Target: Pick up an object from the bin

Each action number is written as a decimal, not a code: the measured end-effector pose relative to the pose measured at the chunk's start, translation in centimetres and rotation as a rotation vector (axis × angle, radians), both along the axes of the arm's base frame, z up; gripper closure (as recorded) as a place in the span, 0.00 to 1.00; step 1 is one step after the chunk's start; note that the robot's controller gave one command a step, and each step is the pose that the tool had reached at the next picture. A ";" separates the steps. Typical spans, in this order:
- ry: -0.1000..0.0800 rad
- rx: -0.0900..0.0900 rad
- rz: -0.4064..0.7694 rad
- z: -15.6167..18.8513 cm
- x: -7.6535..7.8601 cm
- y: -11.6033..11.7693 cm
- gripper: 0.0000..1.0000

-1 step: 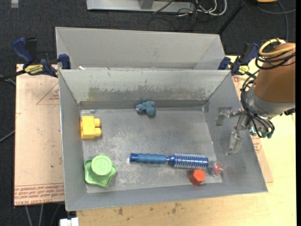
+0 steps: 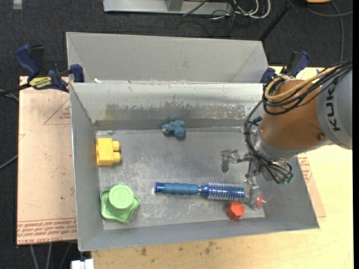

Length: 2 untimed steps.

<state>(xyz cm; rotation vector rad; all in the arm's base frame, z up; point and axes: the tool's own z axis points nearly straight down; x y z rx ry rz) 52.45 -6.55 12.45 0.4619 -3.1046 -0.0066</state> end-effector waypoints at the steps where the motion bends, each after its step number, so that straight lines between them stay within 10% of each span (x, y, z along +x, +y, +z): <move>1: -0.001 0.000 -0.114 -2.6 -1.1 5.0 0.00; 2: -0.002 -0.002 -0.111 -2.5 -1.8 5.8 0.00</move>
Offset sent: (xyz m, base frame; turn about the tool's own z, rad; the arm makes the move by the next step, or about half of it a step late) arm -0.0110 0.0462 -0.0245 0.1179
